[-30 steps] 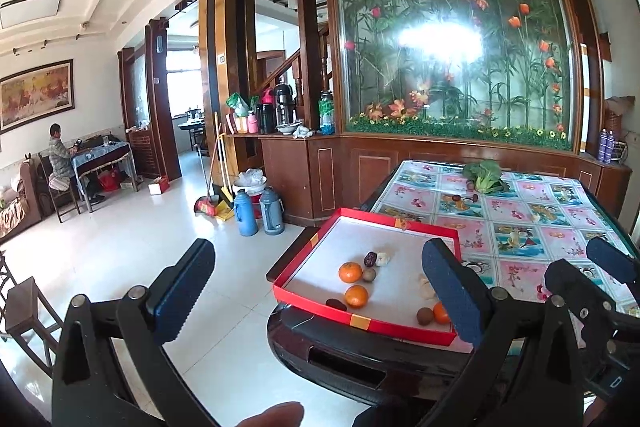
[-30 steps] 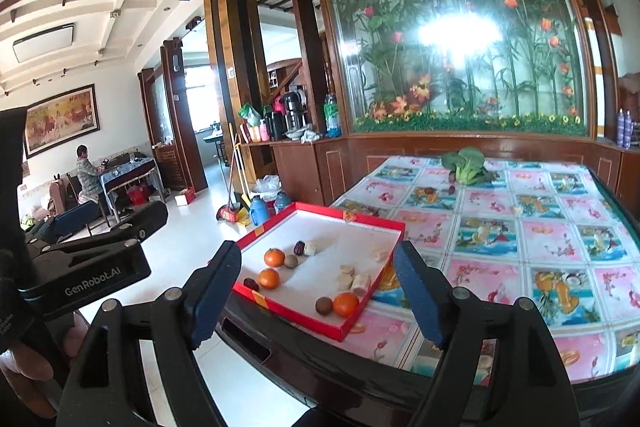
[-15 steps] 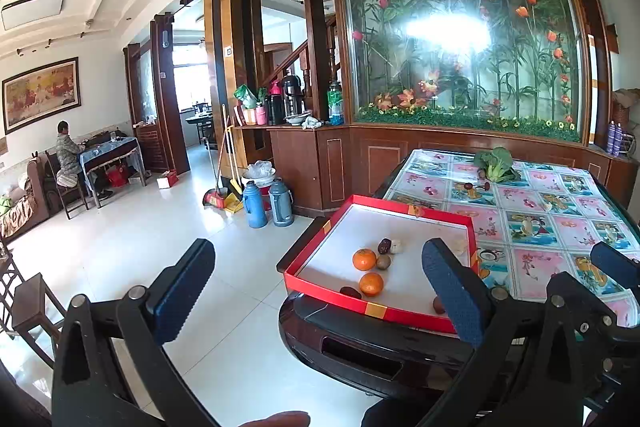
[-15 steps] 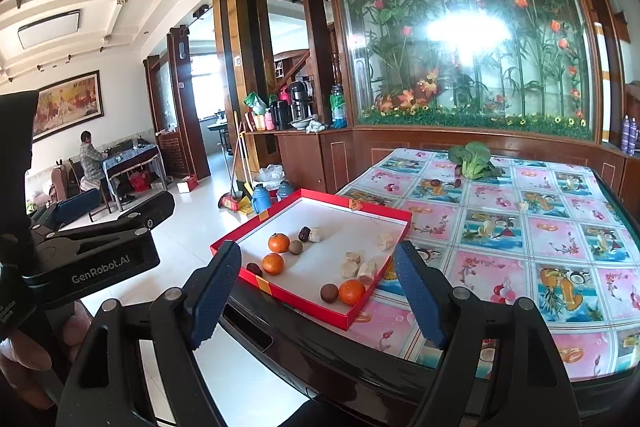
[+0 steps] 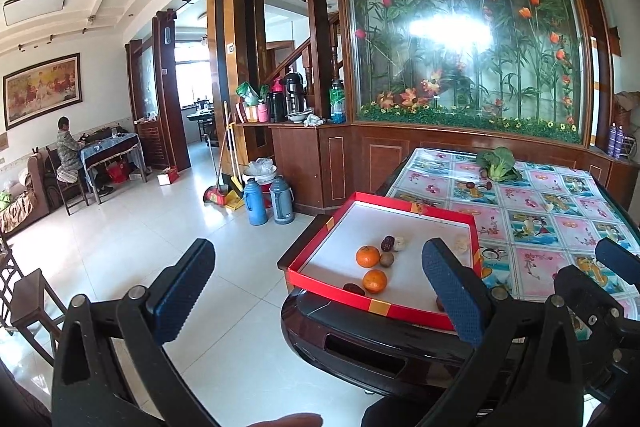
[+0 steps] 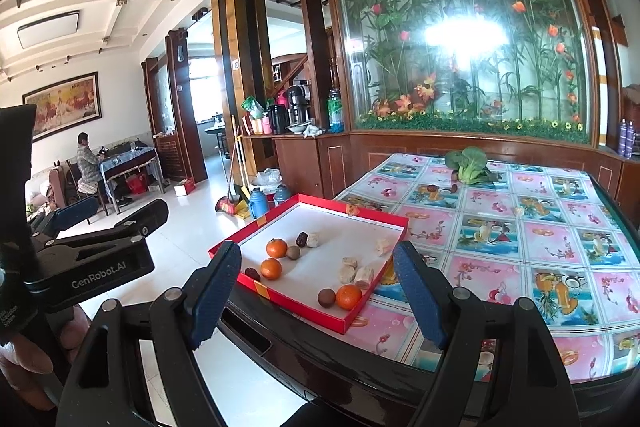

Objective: Organize fruits

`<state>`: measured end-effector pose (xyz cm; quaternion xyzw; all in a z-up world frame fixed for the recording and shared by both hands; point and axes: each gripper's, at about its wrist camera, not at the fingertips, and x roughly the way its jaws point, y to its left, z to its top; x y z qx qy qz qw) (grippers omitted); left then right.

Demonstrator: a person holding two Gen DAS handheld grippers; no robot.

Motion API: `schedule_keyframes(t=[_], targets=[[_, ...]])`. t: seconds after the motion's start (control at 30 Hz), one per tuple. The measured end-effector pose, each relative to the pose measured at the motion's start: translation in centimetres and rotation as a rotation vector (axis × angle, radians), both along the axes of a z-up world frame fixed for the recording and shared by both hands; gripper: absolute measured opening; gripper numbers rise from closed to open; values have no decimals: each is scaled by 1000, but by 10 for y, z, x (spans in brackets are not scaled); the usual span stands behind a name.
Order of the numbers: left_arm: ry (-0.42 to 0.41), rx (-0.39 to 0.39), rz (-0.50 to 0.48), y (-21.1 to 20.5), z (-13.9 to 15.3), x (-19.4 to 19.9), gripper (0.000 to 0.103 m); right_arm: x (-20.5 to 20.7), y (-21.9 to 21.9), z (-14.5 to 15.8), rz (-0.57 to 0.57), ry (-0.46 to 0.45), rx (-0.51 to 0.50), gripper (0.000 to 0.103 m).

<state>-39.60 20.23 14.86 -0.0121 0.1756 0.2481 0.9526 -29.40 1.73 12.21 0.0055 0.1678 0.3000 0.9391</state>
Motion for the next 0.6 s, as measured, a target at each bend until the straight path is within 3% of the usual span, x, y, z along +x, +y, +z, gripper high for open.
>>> schedule_keyframes(t=[0.6], targets=[[3,-4,-9,4,0,0,103,13,13,-7,12,6,-13,79]])
